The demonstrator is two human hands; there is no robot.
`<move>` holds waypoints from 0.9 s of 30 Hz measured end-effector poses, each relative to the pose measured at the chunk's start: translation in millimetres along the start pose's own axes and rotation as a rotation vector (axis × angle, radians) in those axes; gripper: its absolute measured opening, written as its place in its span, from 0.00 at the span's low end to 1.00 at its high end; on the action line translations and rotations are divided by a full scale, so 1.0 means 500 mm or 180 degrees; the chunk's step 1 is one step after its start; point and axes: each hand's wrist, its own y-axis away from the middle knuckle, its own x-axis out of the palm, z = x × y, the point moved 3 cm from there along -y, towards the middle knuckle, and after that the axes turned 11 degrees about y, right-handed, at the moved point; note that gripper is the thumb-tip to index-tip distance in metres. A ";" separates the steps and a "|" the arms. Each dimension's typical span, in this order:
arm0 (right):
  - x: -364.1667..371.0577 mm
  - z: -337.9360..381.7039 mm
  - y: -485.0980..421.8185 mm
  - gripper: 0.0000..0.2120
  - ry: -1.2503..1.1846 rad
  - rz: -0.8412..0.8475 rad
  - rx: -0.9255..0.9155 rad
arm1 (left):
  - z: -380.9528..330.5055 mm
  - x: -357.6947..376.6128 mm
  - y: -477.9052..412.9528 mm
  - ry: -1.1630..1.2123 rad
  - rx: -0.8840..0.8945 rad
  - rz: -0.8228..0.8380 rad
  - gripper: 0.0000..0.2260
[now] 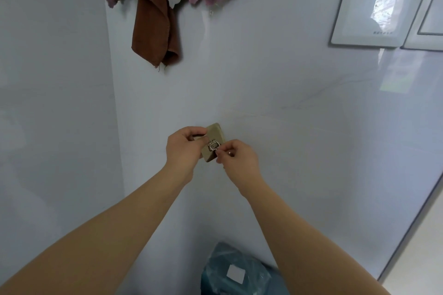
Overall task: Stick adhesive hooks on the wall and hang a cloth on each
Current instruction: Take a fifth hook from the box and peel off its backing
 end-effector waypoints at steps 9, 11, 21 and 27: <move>0.004 0.007 -0.005 0.12 -0.0046 0.0035 0.0020 | -0.001 0.003 -0.012 -0.0233 0.0268 -0.0052 0.12; 0.005 0.000 -0.008 0.09 -0.0070 0.0166 0.0069 | -0.006 -0.003 -0.016 -0.0403 0.0341 -0.0036 0.12; -0.010 -0.007 -0.012 0.01 -0.0829 0.0429 0.0536 | -0.004 -0.005 -0.017 -0.0186 0.0103 0.0510 0.13; -0.018 -0.003 -0.017 0.12 -0.0741 -0.0024 0.0280 | -0.004 0.007 -0.021 -0.0441 0.0425 0.0132 0.12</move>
